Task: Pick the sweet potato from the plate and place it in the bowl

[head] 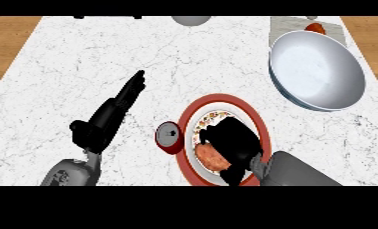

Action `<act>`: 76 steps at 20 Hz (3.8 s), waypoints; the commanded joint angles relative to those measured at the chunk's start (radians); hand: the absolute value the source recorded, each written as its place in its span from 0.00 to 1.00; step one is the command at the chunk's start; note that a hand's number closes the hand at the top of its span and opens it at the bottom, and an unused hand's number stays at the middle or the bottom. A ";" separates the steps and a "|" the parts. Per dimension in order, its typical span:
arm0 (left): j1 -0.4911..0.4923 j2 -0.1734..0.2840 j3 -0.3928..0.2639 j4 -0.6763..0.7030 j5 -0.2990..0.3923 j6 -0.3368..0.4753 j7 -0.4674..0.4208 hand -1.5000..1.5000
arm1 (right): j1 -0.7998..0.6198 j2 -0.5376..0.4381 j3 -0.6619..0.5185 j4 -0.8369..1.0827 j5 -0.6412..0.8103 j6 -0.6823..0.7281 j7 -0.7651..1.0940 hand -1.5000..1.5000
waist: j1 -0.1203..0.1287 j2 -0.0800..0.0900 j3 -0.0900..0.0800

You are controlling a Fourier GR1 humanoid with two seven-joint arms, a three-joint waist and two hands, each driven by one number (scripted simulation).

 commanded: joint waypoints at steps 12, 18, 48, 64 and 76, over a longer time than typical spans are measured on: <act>0.073 0.024 0.032 -0.038 0.001 0.001 -0.021 0.50 | 0.266 -0.569 -0.442 -0.466 -0.404 -0.340 -0.607 1.00 | -0.056 0.014 0.001; 0.048 0.032 0.059 -0.035 0.009 -0.017 -0.022 0.50 | 0.347 -0.656 -0.705 -0.419 -0.740 -0.201 -0.693 1.00 | -0.033 0.017 -0.001; 0.000 -0.057 0.028 0.007 -0.065 -0.055 -0.001 0.50 | -0.337 -0.210 -0.681 0.837 -0.259 0.017 -1.042 0.00 | 0.024 0.028 0.000; -0.026 -0.075 0.030 -0.008 -0.069 -0.067 -0.005 0.50 | -0.540 -0.400 -1.027 1.280 -0.497 0.229 -0.964 0.00 | 0.065 0.053 0.003; -0.029 -0.070 0.019 -0.040 -0.064 -0.089 0.019 0.50 | -0.442 -0.567 -1.080 1.351 -0.532 0.363 -1.064 0.00 | 0.081 0.065 0.011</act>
